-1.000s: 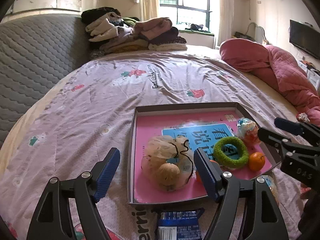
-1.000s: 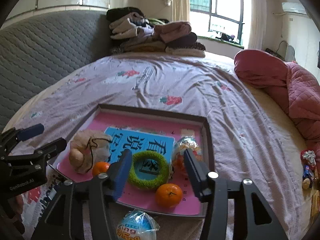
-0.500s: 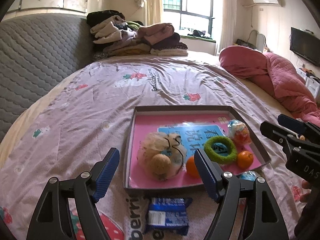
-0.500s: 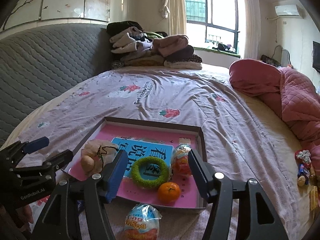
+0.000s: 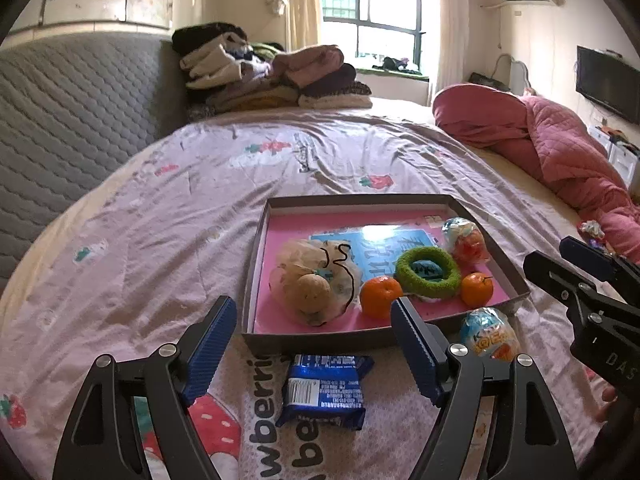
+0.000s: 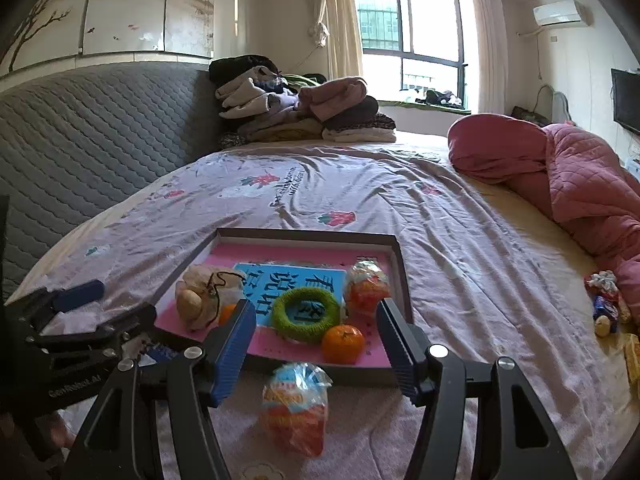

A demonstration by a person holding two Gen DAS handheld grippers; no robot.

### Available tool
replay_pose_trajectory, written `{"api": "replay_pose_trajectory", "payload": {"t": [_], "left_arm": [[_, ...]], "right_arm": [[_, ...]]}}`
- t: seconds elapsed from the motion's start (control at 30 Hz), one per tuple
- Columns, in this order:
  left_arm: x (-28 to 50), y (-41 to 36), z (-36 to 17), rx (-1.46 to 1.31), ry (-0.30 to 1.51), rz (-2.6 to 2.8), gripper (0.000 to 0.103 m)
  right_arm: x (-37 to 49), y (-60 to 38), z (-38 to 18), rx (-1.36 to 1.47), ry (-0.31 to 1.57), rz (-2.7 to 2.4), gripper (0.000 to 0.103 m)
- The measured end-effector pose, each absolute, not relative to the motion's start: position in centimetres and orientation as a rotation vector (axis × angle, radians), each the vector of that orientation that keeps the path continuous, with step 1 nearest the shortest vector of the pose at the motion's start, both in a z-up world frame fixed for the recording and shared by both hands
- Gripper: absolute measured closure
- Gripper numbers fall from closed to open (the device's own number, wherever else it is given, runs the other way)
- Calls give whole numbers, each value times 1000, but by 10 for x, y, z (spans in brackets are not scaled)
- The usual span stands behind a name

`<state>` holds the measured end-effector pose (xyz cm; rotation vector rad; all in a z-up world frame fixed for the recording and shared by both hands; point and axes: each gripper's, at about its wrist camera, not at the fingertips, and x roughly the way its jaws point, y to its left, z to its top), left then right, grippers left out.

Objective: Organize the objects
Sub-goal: 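Withdraw both open tools from the tray toward the blue packet and Kinder egg bag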

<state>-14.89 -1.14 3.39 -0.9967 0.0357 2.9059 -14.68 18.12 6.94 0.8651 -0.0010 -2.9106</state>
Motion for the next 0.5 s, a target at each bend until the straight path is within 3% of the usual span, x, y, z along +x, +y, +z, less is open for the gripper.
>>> {"api": "replay_pose_trajectory", "payload": {"t": [0.5], "left_arm": [[-124, -7, 18, -1030, 64, 2859, 23]], "right_arm": [[-125, 190, 66, 797, -70, -2925, 41]]}}
